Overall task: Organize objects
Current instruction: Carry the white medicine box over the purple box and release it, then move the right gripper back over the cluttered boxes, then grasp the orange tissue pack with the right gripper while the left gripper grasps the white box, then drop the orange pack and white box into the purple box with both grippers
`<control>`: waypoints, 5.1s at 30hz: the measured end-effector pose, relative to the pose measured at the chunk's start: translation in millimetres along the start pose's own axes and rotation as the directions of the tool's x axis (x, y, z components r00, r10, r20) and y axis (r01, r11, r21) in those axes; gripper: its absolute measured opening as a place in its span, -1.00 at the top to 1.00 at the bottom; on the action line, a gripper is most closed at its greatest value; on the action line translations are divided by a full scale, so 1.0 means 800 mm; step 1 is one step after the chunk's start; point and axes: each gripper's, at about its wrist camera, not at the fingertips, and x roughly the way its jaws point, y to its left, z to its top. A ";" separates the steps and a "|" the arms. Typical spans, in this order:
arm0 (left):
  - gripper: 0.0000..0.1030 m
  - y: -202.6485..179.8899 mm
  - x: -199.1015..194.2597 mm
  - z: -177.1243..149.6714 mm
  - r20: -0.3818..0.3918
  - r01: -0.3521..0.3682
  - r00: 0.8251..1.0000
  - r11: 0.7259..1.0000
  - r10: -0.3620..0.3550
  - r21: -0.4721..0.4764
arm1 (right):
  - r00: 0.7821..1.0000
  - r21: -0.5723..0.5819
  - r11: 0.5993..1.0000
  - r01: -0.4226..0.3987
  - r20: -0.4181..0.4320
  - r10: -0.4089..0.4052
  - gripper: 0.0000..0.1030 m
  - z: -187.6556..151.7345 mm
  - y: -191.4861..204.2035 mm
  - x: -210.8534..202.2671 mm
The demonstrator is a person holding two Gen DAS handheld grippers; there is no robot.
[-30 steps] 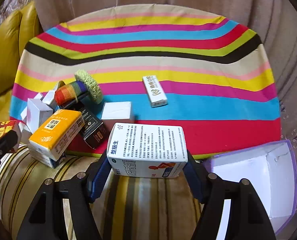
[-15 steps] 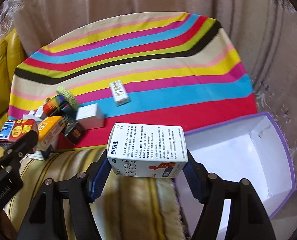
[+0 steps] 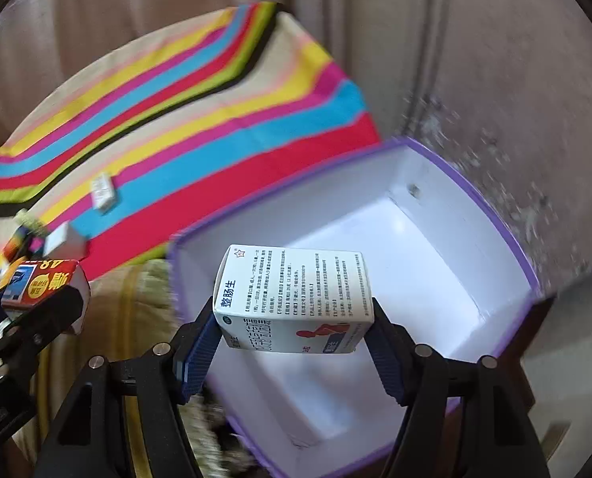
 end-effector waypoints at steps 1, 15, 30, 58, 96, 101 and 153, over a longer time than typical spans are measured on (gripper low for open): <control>-0.40 -0.006 0.005 0.001 -0.011 0.012 1.000 1.000 -0.012 0.008 | 1.000 0.020 1.000 0.011 -0.009 -0.011 -0.36 -0.002 -0.009 0.003; -0.73 -0.021 0.024 0.016 -0.020 0.188 0.982 0.982 -0.188 -0.018 | 0.997 0.173 0.983 0.056 -0.064 -0.045 -0.53 -0.010 -0.052 0.014; -0.73 0.050 -0.031 -0.013 0.033 0.000 0.999 0.995 0.004 -0.099 | 0.995 0.005 0.995 -0.096 -0.011 0.096 -0.54 -0.003 0.017 -0.011; -0.58 0.323 -0.122 -0.154 0.012 -0.192 0.968 0.770 0.251 -0.609 | 0.951 -0.374 0.877 -0.301 -0.044 0.307 -0.57 -0.030 0.214 -0.038; 0.07 0.365 -0.063 -0.142 -0.173 -0.350 0.937 0.816 0.305 -0.461 | 0.949 -0.464 0.832 -0.305 -0.070 0.309 -0.64 -0.015 0.379 -0.005; 0.07 0.356 -0.078 -0.148 -0.148 -0.358 0.933 0.802 0.328 -0.478 | 0.960 -0.491 0.828 -0.270 -0.072 0.271 -0.64 -0.019 0.391 0.006; 0.08 0.191 -0.073 -0.076 0.067 -0.208 0.966 0.908 0.249 -0.364 | 0.981 -0.326 0.931 -0.164 0.042 0.187 -0.03 -0.001 0.218 -0.004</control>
